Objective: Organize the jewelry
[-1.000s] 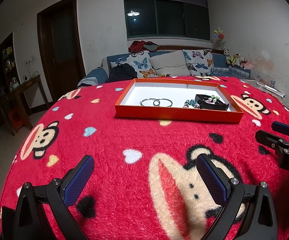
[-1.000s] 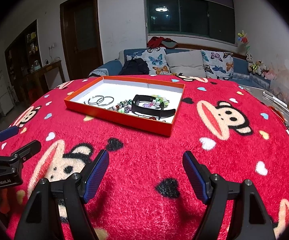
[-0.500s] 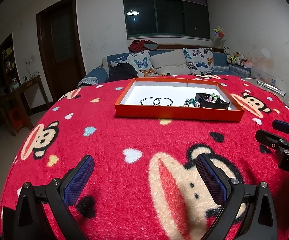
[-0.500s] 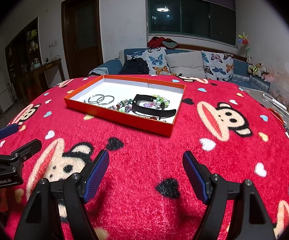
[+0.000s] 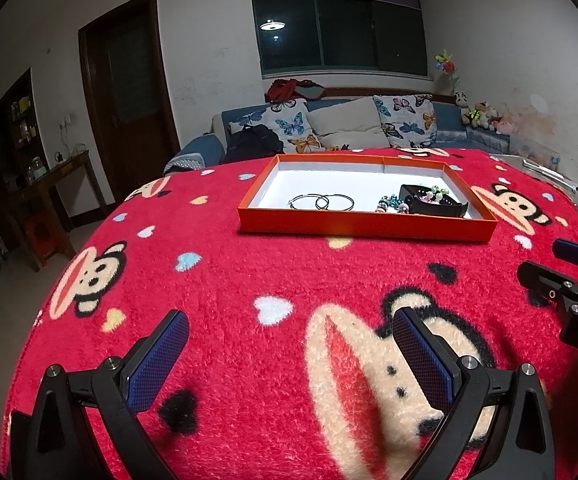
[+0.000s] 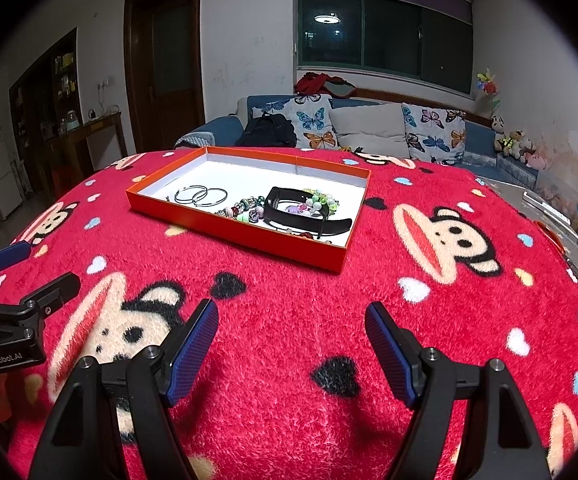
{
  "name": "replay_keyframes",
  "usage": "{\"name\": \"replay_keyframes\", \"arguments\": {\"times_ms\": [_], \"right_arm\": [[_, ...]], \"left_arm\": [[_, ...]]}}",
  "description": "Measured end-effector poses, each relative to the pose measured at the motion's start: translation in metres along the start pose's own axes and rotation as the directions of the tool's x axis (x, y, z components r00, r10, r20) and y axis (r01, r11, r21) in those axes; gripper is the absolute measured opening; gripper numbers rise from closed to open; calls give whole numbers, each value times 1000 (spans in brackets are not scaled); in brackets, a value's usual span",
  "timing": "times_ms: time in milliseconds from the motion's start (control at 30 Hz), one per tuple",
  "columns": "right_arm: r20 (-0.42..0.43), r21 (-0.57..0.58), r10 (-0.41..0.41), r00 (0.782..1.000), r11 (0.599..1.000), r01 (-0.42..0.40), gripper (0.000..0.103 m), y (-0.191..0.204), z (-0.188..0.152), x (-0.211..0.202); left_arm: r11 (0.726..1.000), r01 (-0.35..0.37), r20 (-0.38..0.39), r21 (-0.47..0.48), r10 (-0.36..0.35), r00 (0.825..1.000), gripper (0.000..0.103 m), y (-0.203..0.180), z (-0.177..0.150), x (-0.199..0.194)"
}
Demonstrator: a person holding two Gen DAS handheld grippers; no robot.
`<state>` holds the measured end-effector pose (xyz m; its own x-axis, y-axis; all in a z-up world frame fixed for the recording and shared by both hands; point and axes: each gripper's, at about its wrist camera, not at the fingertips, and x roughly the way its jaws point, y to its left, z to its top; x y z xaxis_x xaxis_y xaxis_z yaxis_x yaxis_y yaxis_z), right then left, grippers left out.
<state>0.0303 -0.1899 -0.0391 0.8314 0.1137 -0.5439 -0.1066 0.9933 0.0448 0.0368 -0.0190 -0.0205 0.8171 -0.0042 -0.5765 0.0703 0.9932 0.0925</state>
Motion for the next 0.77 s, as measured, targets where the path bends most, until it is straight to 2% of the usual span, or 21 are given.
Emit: {"name": "replay_keyframes", "arguments": {"times_ms": [767], "right_arm": [[-7,-38,-23,1000,999,23,83,-2,-2,-1]], "left_arm": [[1000,-8,11,-13,8,1000,103,3,3,-4]]}}
